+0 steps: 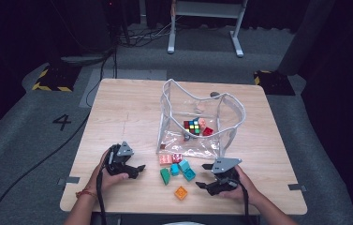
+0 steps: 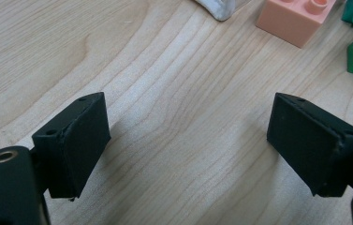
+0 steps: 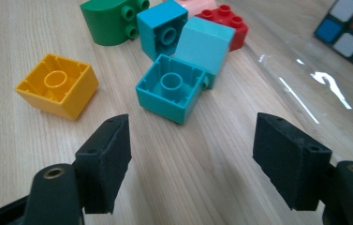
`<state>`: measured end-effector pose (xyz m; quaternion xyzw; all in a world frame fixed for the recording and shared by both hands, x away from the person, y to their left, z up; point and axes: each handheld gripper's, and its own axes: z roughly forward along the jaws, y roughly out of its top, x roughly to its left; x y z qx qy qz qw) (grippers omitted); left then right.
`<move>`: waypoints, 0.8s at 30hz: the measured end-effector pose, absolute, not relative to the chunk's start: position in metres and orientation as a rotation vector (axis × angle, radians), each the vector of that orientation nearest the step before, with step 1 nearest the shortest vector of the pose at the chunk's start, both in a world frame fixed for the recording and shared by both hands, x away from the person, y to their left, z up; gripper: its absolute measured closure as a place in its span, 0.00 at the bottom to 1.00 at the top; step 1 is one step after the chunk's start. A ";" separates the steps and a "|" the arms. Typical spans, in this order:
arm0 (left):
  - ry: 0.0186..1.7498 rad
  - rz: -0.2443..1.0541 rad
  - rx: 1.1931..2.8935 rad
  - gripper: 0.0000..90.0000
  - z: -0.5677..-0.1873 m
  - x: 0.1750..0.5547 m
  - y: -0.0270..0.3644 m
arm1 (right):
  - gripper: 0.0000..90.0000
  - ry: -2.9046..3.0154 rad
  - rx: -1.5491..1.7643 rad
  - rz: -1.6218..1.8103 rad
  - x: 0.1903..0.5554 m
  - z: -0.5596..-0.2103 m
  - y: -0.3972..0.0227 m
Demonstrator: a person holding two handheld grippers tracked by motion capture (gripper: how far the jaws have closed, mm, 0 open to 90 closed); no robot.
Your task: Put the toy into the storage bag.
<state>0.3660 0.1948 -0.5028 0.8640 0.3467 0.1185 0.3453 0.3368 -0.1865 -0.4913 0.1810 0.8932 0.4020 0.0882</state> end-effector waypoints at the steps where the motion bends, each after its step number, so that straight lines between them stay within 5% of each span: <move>1: 0.900 0.308 2.243 0.15 -0.503 0.366 0.195 | 0.32 2.662 0.533 1.193 0.337 -0.493 -0.184; 11: 0.900 0.307 2.243 0.15 -0.503 0.366 0.195 | 0.34 2.677 0.516 1.192 0.344 -0.497 -0.161; 16: 0.899 0.308 2.244 0.15 -0.503 0.366 0.195 | 0.40 2.684 0.550 1.170 0.346 -0.501 -0.151; 19: 0.900 0.307 2.243 0.15 -0.503 0.366 0.195 | 0.54 2.696 0.574 1.168 0.344 -0.500 -0.151; 24: 0.901 0.307 2.243 0.15 -0.503 0.366 0.195 | 0.56 2.701 0.590 1.165 0.343 -0.498 -0.156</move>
